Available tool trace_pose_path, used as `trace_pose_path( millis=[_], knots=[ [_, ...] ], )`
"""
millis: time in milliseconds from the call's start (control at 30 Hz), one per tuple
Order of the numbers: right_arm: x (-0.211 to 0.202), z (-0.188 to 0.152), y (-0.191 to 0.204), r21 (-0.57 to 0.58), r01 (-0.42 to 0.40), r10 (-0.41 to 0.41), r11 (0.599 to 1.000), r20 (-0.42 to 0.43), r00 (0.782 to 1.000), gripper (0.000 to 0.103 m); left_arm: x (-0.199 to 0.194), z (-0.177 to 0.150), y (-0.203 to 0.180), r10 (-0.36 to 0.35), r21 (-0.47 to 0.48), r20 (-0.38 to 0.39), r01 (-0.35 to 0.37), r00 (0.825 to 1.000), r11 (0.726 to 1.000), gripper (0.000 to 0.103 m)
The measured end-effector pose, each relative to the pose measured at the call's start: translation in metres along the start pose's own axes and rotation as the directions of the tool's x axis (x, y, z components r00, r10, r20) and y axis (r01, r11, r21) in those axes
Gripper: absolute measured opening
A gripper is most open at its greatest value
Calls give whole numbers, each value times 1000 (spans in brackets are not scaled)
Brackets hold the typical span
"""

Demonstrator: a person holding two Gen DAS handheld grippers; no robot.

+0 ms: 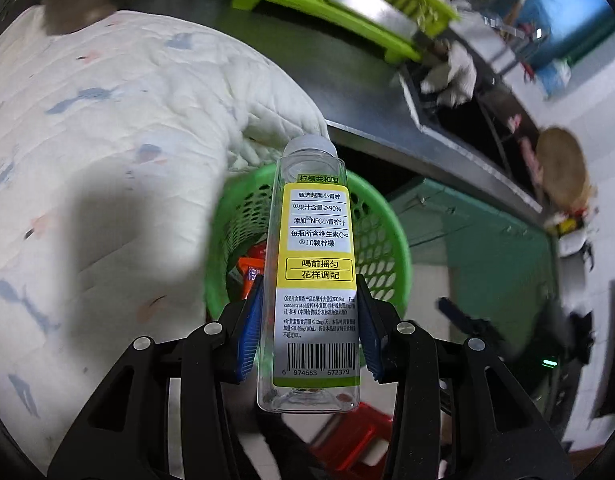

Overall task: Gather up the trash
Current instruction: 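Drop the bottle into the green basket with the left tool while the right tool carries the cup over it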

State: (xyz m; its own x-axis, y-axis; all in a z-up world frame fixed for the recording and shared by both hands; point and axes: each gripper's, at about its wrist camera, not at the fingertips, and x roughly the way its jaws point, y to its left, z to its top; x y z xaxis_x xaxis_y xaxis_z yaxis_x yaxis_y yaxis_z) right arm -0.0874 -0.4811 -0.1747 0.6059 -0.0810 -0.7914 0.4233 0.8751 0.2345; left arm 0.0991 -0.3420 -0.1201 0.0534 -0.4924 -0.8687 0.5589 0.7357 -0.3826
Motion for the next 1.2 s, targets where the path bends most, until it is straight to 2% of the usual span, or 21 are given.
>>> trace_pose_path(
  millis=[200, 433, 467, 500, 533, 600, 767, 1000, 1200],
  knots=[
    [-21, -4, -3, 14, -11, 10, 1000, 37, 999, 73, 45, -1, -5, 29, 9, -74, -29, 997, 1000, 42],
    [-32, -9, -2, 17, -10, 9, 1000, 44, 999, 73, 74, -2, -5, 39, 45, -103, -35, 994, 998, 44],
    [-32, -9, -3, 18, -11, 10, 1000, 44, 999, 73, 76, -2, -5, 47, 48, -102, -43, 994, 998, 46],
    [-33, -9, -3, 20, -12, 11, 1000, 45, 999, 73, 78, -3, -5, 47, 55, -99, -42, 994, 998, 55],
    [-33, -9, -2, 20, -14, 13, 1000, 47, 999, 73, 78, -5, -3, 52, 57, -91, -47, 994, 997, 58],
    [-34, -10, -3, 18, -14, 13, 1000, 47, 999, 73, 78, -7, -2, 51, 63, -89, -45, 995, 997, 58],
    [-37, -8, 4, 7, -23, 22, 1000, 55, 998, 73, 62, -8, 2, 40, 65, -64, -35, 997, 997, 58],
    [-42, 4, 19, -28, -44, 46, 999, 78, 996, 73, 13, -7, 13, 36, 55, 35, -38, 999, 998, 58],
    [-44, 17, 45, -92, -78, 86, 993, 86, 993, 73, -32, -12, 33, 67, 26, 118, -70, 991, 997, 58]
  ],
)
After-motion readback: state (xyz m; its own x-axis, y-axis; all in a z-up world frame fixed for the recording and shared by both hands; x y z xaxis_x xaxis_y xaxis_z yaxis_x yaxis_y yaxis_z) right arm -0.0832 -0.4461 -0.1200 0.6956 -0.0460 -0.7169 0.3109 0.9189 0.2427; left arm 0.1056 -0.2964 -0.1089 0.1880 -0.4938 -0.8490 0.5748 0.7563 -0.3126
